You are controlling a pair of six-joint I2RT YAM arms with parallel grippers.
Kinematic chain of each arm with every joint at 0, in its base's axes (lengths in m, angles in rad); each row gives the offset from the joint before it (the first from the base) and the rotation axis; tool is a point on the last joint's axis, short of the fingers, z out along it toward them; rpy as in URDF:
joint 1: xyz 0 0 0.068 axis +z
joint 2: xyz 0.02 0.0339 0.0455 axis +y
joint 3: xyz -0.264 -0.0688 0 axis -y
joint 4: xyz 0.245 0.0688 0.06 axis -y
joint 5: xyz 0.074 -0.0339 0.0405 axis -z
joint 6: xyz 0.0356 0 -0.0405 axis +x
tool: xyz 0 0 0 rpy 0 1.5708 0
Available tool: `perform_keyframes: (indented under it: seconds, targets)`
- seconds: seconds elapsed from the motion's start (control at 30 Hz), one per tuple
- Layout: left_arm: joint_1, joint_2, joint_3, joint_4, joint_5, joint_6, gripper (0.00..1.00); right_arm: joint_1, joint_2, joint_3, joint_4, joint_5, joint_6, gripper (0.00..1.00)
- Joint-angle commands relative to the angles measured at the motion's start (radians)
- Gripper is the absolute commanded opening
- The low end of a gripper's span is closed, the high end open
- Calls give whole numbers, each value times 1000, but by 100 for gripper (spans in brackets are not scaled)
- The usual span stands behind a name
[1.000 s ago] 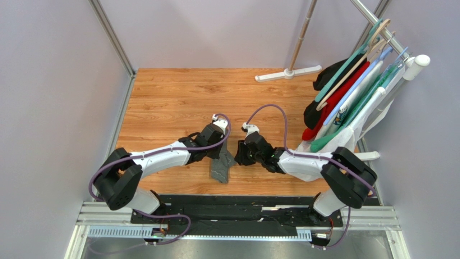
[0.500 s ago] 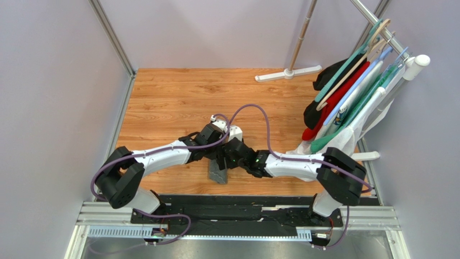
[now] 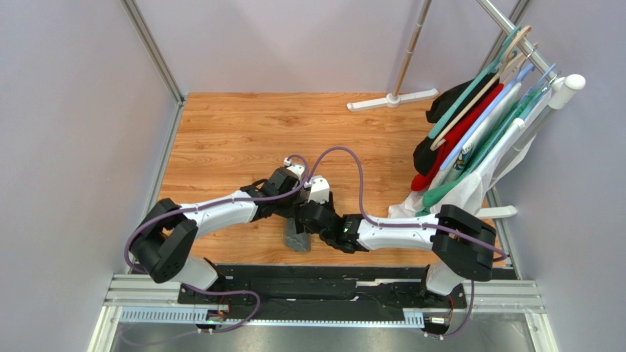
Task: Fold the napkin, place the utensils inside, and roll it up
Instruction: Roll the napkin with the utensil
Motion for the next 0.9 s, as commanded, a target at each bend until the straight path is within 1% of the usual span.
perform_keyframes:
  seconds: [0.0, 0.13, 0.2, 0.3, 0.47, 0.67, 0.87]
  targets:
    - [37, -14, -14, 122, 17, -33, 0, 54, -118, -22, 4, 8, 44, 71]
    - [48, -18, -28, 137, 30, -44, 0, 57, -175, -62, -16, 25, 56, 71]
    - [54, -15, -31, 143, 38, -51, 0, 66, -190, -73, 2, 35, 47, 71]
    - [57, -2, -9, 146, 44, -57, 0, 100, -180, -60, 19, 52, 12, 71]
    - [60, 37, 31, 154, 61, -67, 0, 126, -79, 42, 17, 61, -48, 71]
    - [63, 64, 38, 174, 89, -82, 0, 134, 46, 137, 13, 63, -76, 70]
    - [63, 60, 32, 178, 89, -88, 0, 135, 162, 190, -21, 147, -94, 68]
